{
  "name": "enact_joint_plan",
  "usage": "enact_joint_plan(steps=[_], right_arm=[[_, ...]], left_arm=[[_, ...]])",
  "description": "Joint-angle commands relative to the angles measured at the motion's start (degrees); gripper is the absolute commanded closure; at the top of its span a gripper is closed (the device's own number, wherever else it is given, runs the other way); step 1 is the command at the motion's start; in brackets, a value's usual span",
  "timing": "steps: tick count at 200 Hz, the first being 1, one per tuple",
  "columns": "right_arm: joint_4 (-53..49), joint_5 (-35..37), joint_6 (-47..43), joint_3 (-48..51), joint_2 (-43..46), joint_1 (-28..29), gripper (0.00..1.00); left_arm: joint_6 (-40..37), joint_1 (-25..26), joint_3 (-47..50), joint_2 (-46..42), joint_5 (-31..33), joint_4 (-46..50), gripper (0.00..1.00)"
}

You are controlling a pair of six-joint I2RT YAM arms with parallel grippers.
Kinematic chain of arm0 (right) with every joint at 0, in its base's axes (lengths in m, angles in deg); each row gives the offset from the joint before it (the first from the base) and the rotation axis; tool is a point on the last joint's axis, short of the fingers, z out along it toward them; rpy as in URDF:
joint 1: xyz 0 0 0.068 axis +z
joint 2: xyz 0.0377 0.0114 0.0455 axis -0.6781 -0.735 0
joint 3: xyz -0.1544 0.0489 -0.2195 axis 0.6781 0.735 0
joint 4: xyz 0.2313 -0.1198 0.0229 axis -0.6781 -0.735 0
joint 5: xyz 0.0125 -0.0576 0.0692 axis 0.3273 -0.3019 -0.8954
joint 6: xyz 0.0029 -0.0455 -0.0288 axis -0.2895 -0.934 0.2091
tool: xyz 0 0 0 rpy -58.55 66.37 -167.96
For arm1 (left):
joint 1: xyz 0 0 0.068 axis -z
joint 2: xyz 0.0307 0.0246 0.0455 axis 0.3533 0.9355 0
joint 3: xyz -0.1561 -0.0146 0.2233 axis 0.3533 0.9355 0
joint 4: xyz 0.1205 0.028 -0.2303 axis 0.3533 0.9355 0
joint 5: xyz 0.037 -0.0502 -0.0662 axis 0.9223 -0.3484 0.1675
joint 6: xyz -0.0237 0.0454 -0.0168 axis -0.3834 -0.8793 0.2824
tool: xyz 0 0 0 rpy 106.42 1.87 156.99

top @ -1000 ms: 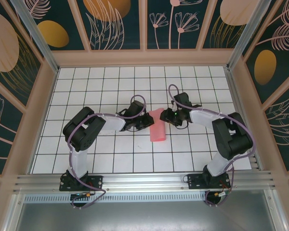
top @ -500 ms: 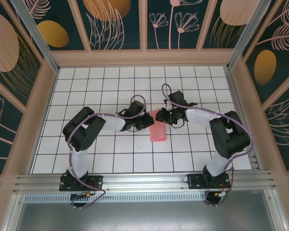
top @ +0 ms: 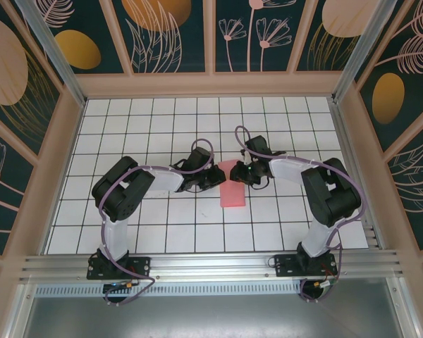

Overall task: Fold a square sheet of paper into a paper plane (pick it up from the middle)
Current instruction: Fold the square sheet of paper in half at the center of the table.

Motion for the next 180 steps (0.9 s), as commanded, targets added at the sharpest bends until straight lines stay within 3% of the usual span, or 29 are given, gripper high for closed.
enact_joint_plan(steps=[1,120,180], right_arm=[[-1.48,1.5,-0.8,0.43,-0.97,-0.28,0.71],[-0.11,-0.14,-1.84,1.23,-1.36,-0.16,0.72],[0.32,-0.58,-2.54,0.83,3.51,-0.34,0.69]], left_arm=[[-0.36,0.06,2.35,0.91,0.71,5.39,0.86],[-0.71,0.09,3.01,0.29,2.24,7.16,0.87],[-1.61,0.12,2.02,-0.54,3.05,8.71,0.86]])
